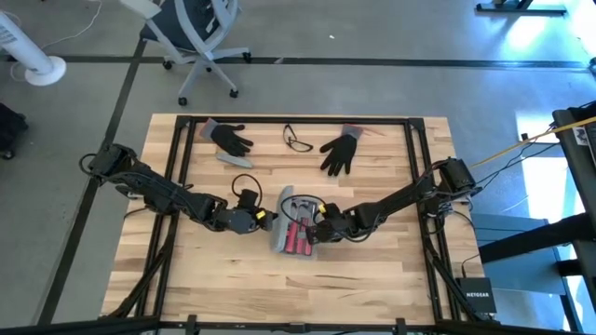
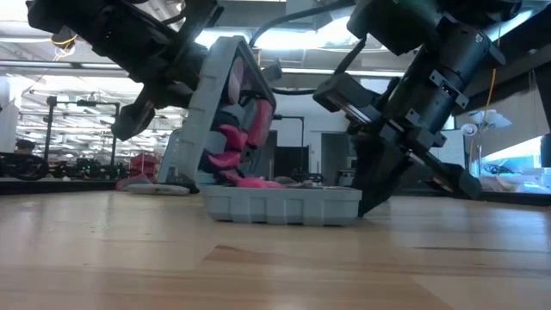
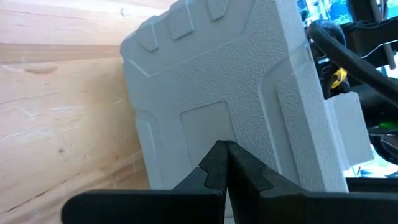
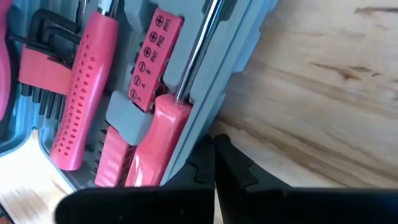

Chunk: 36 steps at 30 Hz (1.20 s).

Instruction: Prefit tool cases

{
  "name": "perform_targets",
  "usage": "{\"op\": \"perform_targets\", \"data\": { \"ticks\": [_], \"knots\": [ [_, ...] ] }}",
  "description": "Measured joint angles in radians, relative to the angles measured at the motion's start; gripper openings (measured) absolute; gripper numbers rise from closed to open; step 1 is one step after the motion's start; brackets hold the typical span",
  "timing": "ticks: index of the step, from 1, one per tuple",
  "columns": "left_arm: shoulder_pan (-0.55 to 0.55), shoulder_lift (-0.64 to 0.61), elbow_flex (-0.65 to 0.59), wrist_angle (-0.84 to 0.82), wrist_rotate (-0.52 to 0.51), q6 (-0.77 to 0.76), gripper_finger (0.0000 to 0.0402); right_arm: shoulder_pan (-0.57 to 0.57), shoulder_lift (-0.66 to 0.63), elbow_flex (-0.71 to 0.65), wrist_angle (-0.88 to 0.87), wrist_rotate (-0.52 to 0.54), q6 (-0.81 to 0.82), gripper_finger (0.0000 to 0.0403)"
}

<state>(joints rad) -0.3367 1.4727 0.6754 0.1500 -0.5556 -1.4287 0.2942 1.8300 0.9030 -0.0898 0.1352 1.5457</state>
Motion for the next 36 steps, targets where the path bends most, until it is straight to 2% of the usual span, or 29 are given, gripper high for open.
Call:
{"op": "perform_targets", "data": {
  "ticks": [8, 18, 21, 26, 29, 36],
  "knots": [
    [0.000, 0.006, 0.000, 0.006, -0.003, -0.002, 0.0000, 0.000, -0.004, -0.002, 0.016, 0.014, -0.027, 0.0000],
    [0.000, 0.090, 0.000, 0.129, 0.035, -0.011, 0.0000, 0.000, -0.031, -0.002, 0.022, 0.011, -0.046, 0.0000],
    [0.000, 0.092, 0.000, 0.128, 0.051, -0.011, 0.0000, 0.000, -0.080, -0.001, -0.053, 0.003, -0.122, 0.0000],
    [0.001, 0.094, 0.000, 0.124, 0.056, -0.003, 0.0000, -0.014, -0.178, 0.001, -0.337, 0.004, -0.251, 0.0000],
    [0.011, 0.099, 0.000, 0.123, 0.059, -0.002, 0.0000, -0.028, -0.243, 0.001, -0.470, 0.031, -0.274, 0.0000],
    [0.051, 0.104, 0.000, 0.185, 0.090, 0.073, 0.0000, -0.035, -0.353, 0.001, -0.521, 0.126, -0.268, 0.0000]
  ]
}}
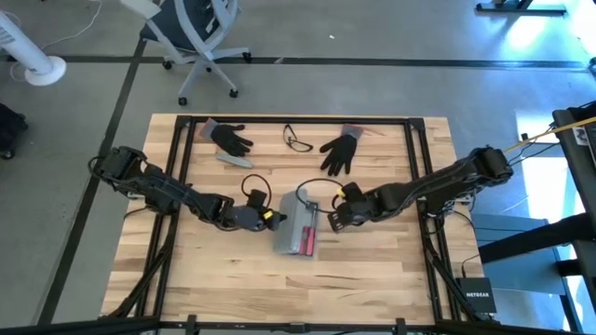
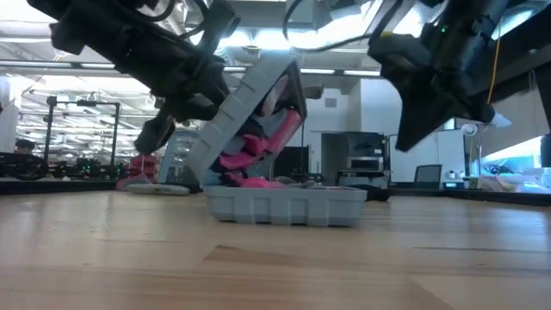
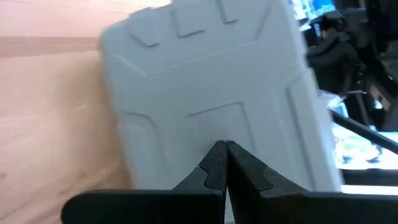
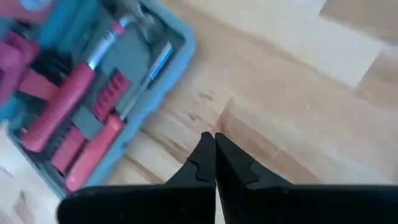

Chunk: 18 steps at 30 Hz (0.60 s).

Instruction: Prefit tool cases

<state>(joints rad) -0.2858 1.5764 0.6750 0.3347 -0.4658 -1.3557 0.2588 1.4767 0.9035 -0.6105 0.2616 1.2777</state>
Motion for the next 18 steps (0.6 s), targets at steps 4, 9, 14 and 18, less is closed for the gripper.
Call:
{"op": "perform_targets", "data": {
  "ticks": [4, 9, 14, 18],
  "knots": [
    [0.018, 0.000, 0.010, 0.052, 0.071, 0.034, 0.0000, 0.000, -0.017, 0.000, -0.005, 0.009, 0.001, 0.0000],
    [0.013, 0.000, 0.075, 0.065, 0.143, 0.139, 0.0000, 0.002, -0.017, 0.000, -0.025, 0.012, 0.005, 0.0000],
    [0.029, 0.019, 0.104, -0.006, 0.180, 0.154, 0.0000, 0.002, -0.017, 0.000, -0.048, 0.036, -0.005, 0.0000],
    [0.045, 0.075, 0.107, 0.021, 0.216, 0.130, 0.0000, 0.002, -0.017, 0.000, -0.056, 0.033, -0.032, 0.0000]
  ]
}}
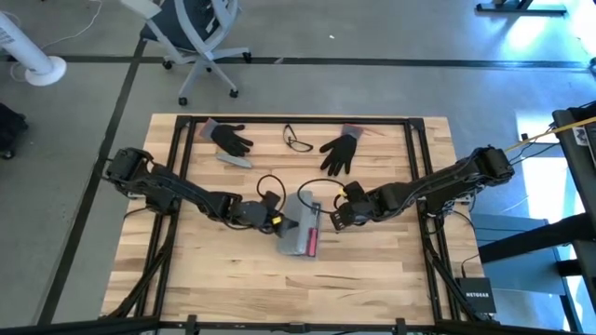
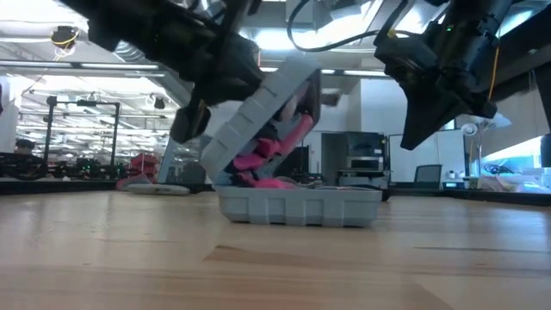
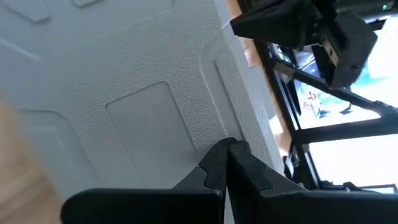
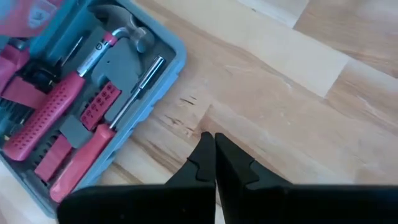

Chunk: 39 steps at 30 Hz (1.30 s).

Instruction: Prefit tool cases

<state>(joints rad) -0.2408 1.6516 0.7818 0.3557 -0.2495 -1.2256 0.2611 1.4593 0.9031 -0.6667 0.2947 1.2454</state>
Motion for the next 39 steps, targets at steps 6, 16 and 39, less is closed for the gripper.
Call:
{"op": "perform_targets", "data": {
  "ticks": [6, 16, 39],
  "knots": [
    [0.006, 0.106, 0.010, 0.086, 0.005, -0.043, 0.0000, 0.000, 0.000, 0.000, 0.015, -0.001, -0.017, 0.0000],
    [0.020, 0.107, 0.032, 0.042, 0.099, -0.003, 0.0000, 0.001, -0.035, -0.001, 0.006, -0.018, -0.022, 0.0000],
    [-0.023, 0.066, -0.035, -0.228, -0.023, -0.042, 0.0000, 0.177, 0.072, -0.114, 0.573, 0.067, 0.291, 0.0000]
  ]
}}
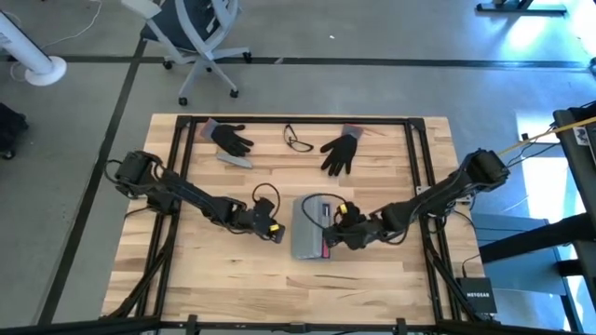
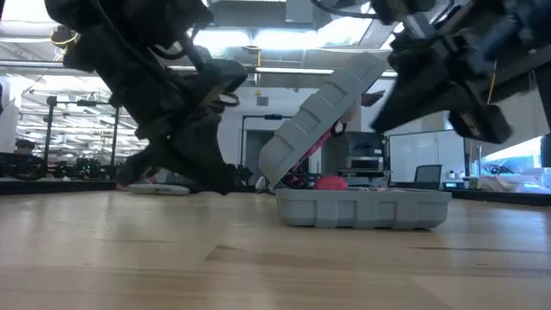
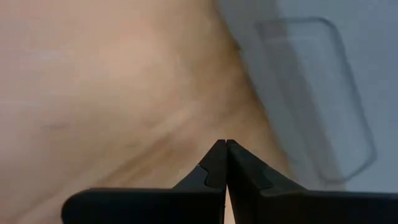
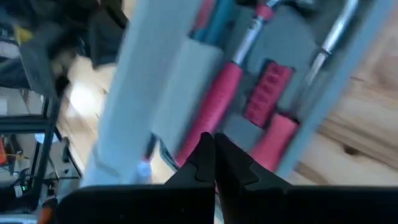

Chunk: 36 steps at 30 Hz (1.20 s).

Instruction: Prefit tool cases

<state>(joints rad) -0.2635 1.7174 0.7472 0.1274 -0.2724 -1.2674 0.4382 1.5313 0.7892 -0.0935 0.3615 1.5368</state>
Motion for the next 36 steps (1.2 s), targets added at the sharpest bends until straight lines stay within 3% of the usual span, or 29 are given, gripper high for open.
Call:
{"op": "perform_targets", "data": {
  "ticks": [10, 15, 32, 36],
  "knots": [
    [-0.021, 0.031, 0.007, 0.037, 0.045, 0.025, 0.0000, -0.066, 0.107, 0.231, 0.035, -0.033, -0.221, 0.0000],
    [-0.032, 0.030, 0.008, 0.037, 0.045, 0.045, 0.0000, -0.117, 0.169, 0.300, 0.039, -0.109, -0.291, 0.0000],
    [-0.101, 0.030, -0.006, -0.052, 0.056, 0.135, 0.0000, -0.185, 0.204, 0.344, 0.039, -0.242, -0.365, 0.0000],
    [-0.157, 0.023, -0.061, -0.063, 0.027, 0.064, 0.0000, -0.191, 0.207, 0.344, 0.039, -0.240, -0.365, 0.0000]
  ]
}}
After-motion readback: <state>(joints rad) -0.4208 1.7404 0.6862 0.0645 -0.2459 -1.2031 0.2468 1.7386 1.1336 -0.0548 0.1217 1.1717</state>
